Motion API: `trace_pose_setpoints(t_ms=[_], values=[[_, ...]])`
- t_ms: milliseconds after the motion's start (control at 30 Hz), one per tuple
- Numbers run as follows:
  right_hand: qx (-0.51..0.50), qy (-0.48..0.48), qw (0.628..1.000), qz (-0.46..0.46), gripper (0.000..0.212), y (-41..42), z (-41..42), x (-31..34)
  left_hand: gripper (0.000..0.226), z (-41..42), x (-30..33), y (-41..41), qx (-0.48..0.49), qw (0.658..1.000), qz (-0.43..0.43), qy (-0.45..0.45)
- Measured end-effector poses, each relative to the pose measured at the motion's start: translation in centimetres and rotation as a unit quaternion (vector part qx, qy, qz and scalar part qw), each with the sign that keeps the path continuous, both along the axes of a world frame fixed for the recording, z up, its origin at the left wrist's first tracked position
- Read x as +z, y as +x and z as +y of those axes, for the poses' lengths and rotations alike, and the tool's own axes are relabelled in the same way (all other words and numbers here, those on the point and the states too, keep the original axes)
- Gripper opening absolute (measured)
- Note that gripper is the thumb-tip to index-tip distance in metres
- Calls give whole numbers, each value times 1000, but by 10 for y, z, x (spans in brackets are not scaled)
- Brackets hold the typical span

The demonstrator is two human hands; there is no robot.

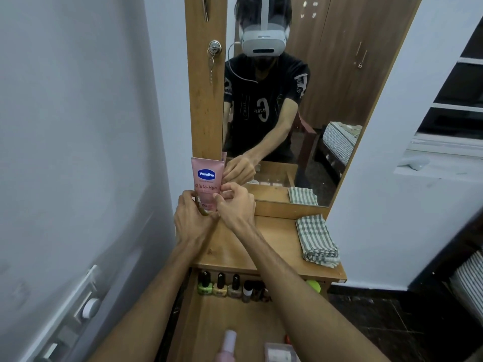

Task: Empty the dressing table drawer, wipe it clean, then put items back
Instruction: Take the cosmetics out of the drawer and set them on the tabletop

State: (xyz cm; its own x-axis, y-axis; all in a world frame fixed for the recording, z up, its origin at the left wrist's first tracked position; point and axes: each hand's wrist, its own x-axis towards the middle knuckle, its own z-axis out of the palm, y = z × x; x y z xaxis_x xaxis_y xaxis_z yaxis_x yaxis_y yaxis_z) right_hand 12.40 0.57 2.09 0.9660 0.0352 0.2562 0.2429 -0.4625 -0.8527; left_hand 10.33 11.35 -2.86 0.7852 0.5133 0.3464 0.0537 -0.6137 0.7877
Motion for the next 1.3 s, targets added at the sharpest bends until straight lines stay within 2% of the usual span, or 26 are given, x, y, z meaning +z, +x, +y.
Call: trace_pose_setpoints(t_ms=[100,200,300,400,500,567,633,733,800,867,1000,1200,1300], values=[[-6,-1,1000,6,27,-6,-6,1,94,3,-2,-3,6,1000,28,-7],[-19,-3,1000,2,23,-18,-17,1,93,8,-7,-15,11,999,31,9],[-12,-5,1000,16,11,-37,-29,-4,59,7,-6,-40,14,1000,-9,19],[9,-9,999,53,11,-63,-43,-16,18,2,-8,-74,5,997,-68,36],[36,-60,992,102,14,-96,-58,-34,16,-10,-14,-107,-28,998,-56,30],[51,-124,980,151,16,-119,-67,-49,15,-21,-20,-126,-63,997,-11,40],[46,-201,957,205,15,-140,-73,-64,11,-30,-26,-141,-110,987,85,80],[47,-294,917,266,36,-164,-75,-80,12,-41,-34,-160,-201,941,239,128],[42,-307,910,276,44,-174,-75,-88,10,-45,-39,-168,-207,921,285,169],[37,-303,911,278,41,-178,-73,-92,18,-47,-42,-171,-205,911,301,191],[58,-273,912,300,20,-181,-70,-89,16,-46,-39,-174,-225,903,308,199],[49,-168,936,304,27,-175,-77,-88,13,-41,-29,-177,-207,936,221,178],[53,-89,958,268,27,-169,-83,-75,10,-38,-24,-176,-185,948,150,212]])
